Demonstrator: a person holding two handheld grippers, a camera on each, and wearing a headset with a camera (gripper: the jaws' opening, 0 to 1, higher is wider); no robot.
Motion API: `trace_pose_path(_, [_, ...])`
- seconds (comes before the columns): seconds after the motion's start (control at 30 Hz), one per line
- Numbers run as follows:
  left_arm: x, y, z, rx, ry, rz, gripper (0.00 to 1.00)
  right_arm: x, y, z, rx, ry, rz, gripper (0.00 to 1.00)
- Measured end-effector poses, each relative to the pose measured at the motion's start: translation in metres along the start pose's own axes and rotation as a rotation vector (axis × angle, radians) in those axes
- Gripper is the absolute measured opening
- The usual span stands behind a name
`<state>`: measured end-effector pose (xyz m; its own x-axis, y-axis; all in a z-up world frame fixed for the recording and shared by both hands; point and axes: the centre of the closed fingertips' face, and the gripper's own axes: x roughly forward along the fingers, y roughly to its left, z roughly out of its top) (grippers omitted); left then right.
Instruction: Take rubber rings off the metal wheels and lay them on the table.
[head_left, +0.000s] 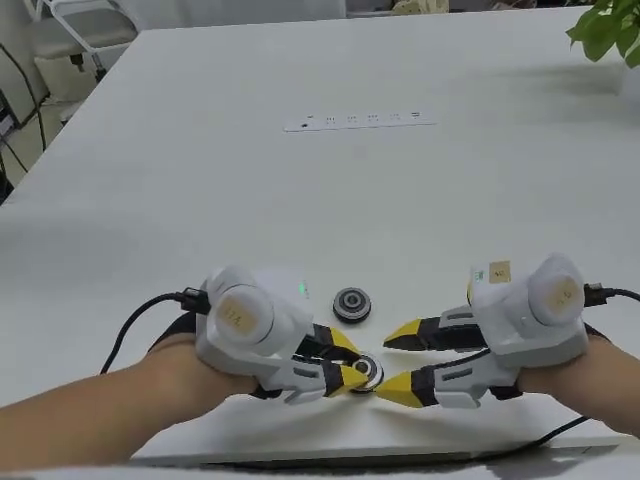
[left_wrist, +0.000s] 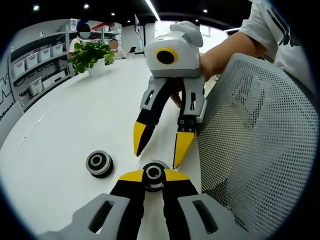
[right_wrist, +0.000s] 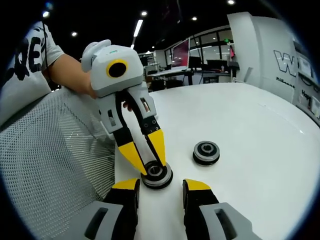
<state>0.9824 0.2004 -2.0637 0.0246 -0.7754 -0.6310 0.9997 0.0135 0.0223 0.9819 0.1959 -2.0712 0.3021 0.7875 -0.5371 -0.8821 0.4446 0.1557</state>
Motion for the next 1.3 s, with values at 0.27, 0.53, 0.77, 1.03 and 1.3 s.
trace_pose_path(0.27, [0.000,0.000,0.000,-0.007,-0.007,0.003,0.07,0.007,0.005,-0.006,0.010,0.021,0.026,0.29])
trace_pose_path(0.53, [0.001,0.001,0.000,-0.012,-0.013,0.006,0.07,0.008,0.009,-0.006,0.034,0.010,0.039,0.22])
trace_pose_path(0.77, [0.000,-0.002,0.002,-0.013,-0.017,0.009,0.07,0.003,0.009,-0.007,0.035,0.002,0.032,0.19])
trace_pose_path(1.03, [-0.001,-0.005,0.004,-0.016,-0.019,0.012,0.07,0.000,0.008,-0.010,0.015,0.008,0.029,0.10])
trace_pose_path(1.3, [-0.002,-0.006,0.005,-0.017,-0.018,0.015,0.07,0.000,0.006,-0.013,0.013,0.011,0.024,0.09])
